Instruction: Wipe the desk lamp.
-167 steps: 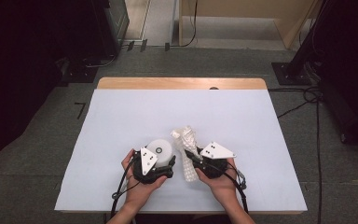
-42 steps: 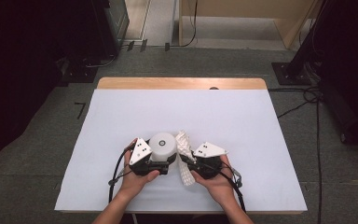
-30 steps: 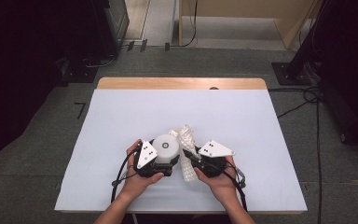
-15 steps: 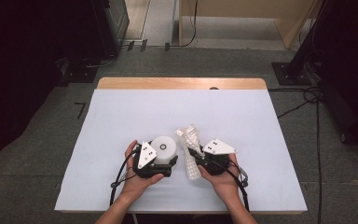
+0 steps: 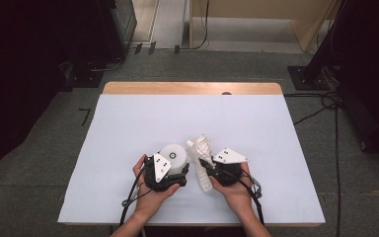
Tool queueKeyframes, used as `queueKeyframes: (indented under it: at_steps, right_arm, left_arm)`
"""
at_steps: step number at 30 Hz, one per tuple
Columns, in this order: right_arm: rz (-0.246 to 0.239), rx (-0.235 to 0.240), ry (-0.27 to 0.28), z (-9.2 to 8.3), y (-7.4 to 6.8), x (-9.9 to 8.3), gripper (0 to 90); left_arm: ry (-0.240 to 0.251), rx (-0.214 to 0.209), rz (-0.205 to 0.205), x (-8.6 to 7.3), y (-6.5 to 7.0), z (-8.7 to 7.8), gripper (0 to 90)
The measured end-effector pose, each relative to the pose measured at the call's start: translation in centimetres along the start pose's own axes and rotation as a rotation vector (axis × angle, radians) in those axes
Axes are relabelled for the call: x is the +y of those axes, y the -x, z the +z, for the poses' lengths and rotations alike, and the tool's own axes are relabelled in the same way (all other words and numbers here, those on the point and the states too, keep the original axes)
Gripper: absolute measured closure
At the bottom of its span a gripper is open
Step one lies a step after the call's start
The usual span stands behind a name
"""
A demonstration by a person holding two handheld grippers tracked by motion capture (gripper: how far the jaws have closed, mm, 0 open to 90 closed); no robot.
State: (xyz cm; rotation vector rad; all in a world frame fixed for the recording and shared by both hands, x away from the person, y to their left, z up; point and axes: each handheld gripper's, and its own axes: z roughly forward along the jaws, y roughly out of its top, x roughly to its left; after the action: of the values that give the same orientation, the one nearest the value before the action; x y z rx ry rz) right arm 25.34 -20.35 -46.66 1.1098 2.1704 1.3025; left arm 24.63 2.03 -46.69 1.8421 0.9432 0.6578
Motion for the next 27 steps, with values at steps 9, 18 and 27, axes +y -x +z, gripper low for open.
queueKeyframes:
  at_steps: [9,18,27]
  right_arm:
    - [0.009,0.074,0.026,0.0,-1.7,0.7,72.2]
    - [0.000,0.052,0.067,-1.3,-1.5,1.6,72.3]
    - [0.034,-0.035,0.087,-2.2,0.1,1.7,72.4]
  left_arm:
    - [0.101,-0.193,-0.044,1.4,-1.5,-1.4,8.1]
    - [0.110,-0.235,-0.023,1.5,-1.7,-1.4,8.2]
    - [0.120,-0.223,-0.022,1.7,-2.3,-1.7,8.3]
